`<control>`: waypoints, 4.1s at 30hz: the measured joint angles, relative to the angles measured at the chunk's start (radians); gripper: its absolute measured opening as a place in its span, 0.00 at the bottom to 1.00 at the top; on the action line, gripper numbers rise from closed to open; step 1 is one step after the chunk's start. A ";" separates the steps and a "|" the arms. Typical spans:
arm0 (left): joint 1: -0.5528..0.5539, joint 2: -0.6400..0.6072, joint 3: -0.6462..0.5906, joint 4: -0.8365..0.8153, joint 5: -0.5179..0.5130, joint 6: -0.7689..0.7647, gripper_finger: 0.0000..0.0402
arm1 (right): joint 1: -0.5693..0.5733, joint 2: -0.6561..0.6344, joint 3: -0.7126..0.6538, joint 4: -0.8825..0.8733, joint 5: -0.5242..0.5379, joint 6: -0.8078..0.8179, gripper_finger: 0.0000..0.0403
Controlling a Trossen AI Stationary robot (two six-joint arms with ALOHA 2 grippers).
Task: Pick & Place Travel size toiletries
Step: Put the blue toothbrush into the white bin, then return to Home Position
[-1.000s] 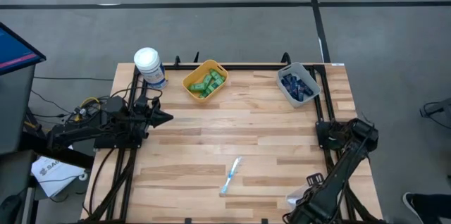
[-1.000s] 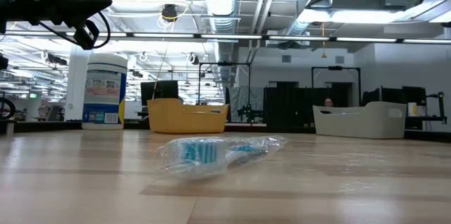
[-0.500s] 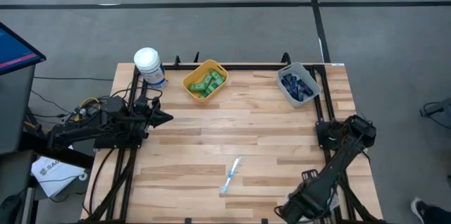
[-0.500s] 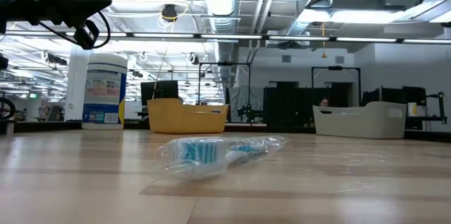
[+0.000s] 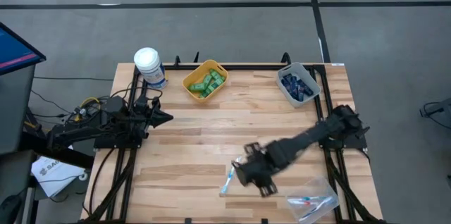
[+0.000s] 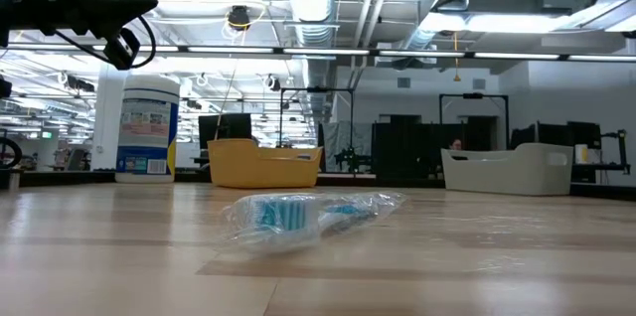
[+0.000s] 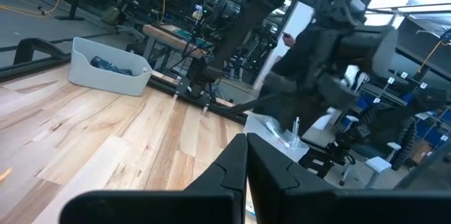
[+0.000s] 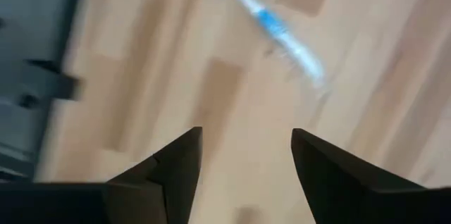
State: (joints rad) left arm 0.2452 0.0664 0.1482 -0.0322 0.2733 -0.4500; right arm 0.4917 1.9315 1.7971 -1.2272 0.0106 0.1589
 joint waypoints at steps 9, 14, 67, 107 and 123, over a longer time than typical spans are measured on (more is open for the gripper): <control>0.000 0.000 0.000 -0.001 0.000 0.000 0.00 | -0.141 0.170 -0.001 0.135 -0.003 -0.423 0.54; 0.000 0.000 0.000 0.000 0.000 0.002 0.00 | -0.165 0.255 -0.002 0.173 -0.002 -0.554 0.53; 0.000 0.027 0.000 0.006 0.031 0.006 0.00 | 0.169 -0.069 0.034 -0.343 -0.073 0.578 0.03; 0.000 0.027 0.000 0.013 0.016 -0.001 0.00 | 0.449 -0.044 -0.335 -0.130 -0.297 0.635 0.06; 0.000 0.027 0.000 0.015 0.014 -0.003 0.00 | 0.428 -0.053 -0.381 -0.066 -0.290 0.584 0.27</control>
State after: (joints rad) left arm 0.2451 0.0937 0.1478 -0.0170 0.2878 -0.4530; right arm 0.9195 1.8787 1.4164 -1.2934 -0.2791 0.7433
